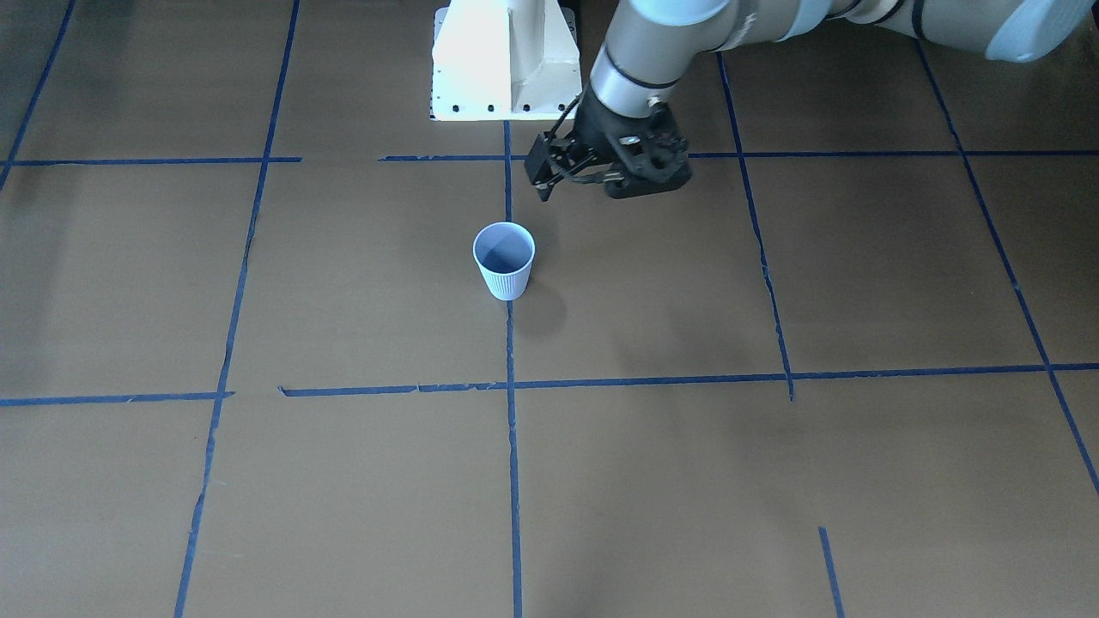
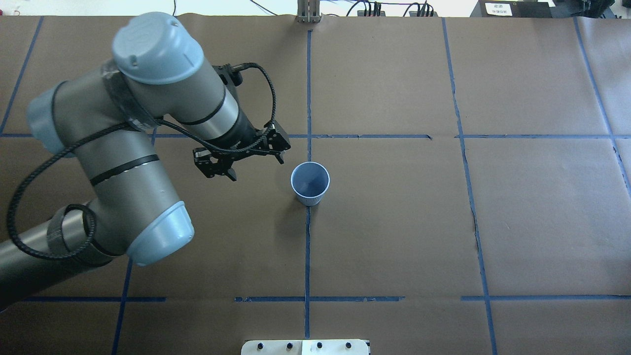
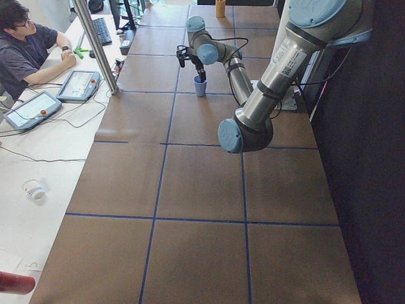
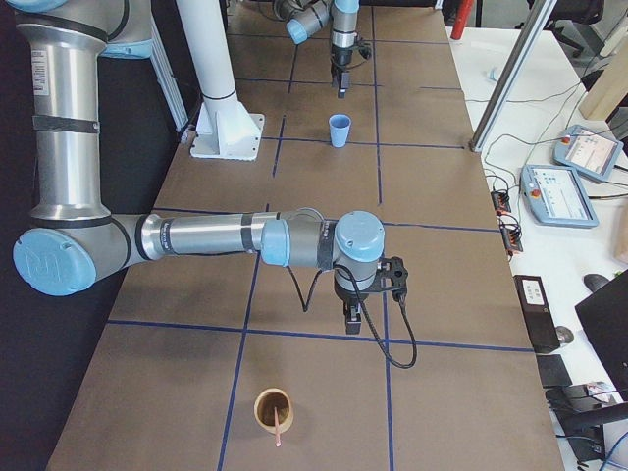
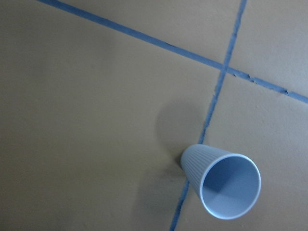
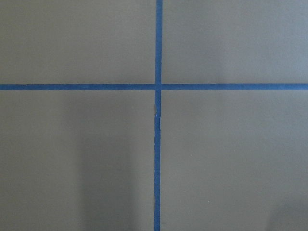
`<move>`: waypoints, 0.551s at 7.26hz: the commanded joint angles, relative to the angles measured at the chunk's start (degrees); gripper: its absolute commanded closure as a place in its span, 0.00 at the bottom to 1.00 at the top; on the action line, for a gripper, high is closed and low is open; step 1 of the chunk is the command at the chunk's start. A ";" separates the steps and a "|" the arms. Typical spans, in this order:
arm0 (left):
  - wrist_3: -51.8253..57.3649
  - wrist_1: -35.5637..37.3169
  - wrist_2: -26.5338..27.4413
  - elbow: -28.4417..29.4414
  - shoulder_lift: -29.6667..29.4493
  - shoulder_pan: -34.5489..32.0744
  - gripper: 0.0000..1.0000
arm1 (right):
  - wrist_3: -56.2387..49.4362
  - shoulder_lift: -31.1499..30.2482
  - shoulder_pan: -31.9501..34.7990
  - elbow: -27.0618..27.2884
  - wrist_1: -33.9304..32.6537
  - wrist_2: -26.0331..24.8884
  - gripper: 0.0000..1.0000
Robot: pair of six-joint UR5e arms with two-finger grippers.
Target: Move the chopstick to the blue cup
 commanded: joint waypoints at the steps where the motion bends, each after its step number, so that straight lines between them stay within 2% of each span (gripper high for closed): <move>1: 7.45 2.47 -1.10 -0.65 2.26 -4.69 0.00 | 1.79 -7.76 1.54 -0.46 11.87 -0.44 0.00; 2: 8.36 3.70 -1.10 -0.74 2.26 -6.10 0.00 | 2.49 -10.77 4.42 -0.47 18.76 -0.96 0.00; 3: 8.37 3.71 -1.10 -0.82 2.26 -6.38 0.00 | 1.81 -12.02 7.41 -1.17 19.18 -1.06 0.00; 4: 8.37 3.71 -1.10 -0.74 2.26 -6.38 0.00 | 0.58 -11.69 11.36 -5.26 19.53 -0.88 0.00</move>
